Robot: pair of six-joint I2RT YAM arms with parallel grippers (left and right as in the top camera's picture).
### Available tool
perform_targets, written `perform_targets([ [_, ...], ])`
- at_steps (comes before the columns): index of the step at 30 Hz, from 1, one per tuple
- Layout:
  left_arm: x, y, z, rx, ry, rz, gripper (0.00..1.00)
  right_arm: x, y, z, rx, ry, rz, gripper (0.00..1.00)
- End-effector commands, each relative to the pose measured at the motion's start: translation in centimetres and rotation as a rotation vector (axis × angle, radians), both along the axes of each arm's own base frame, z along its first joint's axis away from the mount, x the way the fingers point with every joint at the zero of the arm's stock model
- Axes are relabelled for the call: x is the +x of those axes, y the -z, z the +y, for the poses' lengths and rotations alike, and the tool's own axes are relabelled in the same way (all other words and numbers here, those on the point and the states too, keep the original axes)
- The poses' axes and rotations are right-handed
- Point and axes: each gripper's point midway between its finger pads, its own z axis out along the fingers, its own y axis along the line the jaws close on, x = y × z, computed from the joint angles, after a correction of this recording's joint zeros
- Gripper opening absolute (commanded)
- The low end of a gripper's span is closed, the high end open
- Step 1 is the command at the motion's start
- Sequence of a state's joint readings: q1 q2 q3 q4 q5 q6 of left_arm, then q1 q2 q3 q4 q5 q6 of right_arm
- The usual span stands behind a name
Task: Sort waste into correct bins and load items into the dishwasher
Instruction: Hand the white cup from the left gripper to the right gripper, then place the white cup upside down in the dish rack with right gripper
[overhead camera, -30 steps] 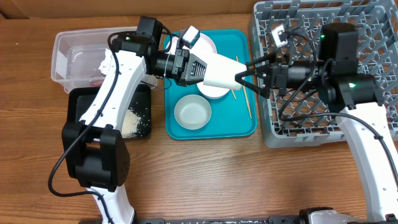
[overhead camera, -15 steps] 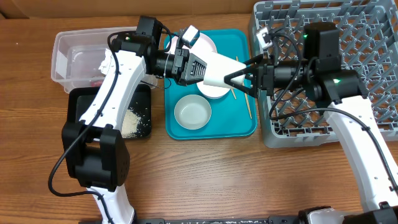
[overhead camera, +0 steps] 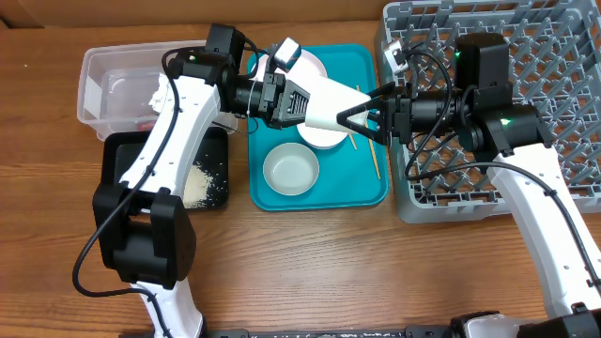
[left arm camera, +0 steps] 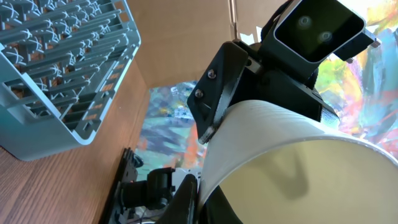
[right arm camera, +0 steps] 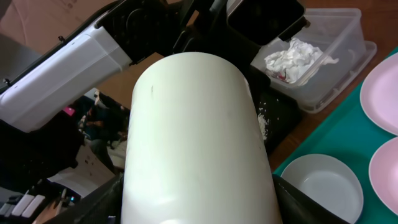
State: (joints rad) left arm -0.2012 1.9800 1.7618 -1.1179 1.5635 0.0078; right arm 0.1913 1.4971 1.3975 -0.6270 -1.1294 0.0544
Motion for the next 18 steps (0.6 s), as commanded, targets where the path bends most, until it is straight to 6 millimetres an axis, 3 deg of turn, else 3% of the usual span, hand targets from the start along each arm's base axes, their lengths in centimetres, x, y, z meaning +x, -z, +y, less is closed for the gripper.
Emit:
perform_targets([
  [1,-0.5,-1.9,0.0,-0.032,0.007,-0.067,0.05,-0.2,-0.5,0.2,0.013,-0.015,-0.027,0.64],
  [4,-0.5,-1.9,0.0,-0.032,0.007,-0.068,0.14,0.0,-0.6,0.0,0.014,-0.009,-0.034,0.64],
  [9,-0.5,-1.9,0.0,-0.032,0.007,-0.067,0.38,0.9,-0.6,-1.4,0.013,0.035,-0.033,0.62],
  [14,-0.5,-1.9,0.0,-0.032,0.006,-0.068,0.44,2.5,-0.3,-4.2,0.003,0.128,-0.014,0.62],
  [18,-0.5,-1.9,0.0,-0.028,0.006,-0.069,0.47,4.9,1.9,-8.4,-0.079,0.353,0.118,0.62],
])
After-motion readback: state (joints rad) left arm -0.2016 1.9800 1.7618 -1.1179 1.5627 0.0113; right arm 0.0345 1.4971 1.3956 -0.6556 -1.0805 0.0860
